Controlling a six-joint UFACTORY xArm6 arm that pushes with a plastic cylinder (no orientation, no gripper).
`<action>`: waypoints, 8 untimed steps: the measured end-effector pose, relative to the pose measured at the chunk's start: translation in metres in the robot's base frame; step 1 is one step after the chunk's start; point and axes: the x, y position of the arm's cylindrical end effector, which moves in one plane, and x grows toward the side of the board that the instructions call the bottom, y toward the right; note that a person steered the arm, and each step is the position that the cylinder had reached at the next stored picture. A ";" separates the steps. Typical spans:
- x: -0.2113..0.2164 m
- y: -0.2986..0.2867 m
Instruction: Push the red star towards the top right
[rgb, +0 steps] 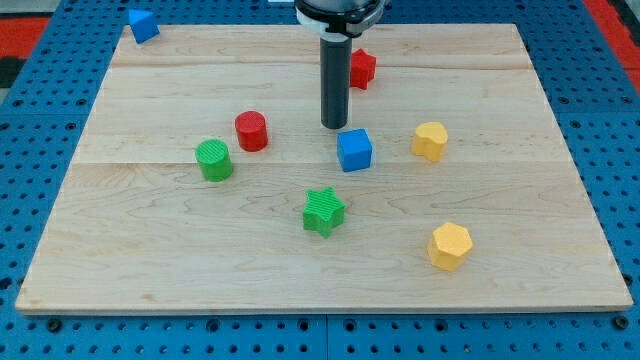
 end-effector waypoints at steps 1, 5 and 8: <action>-0.002 -0.001; -0.086 0.051; -0.115 0.042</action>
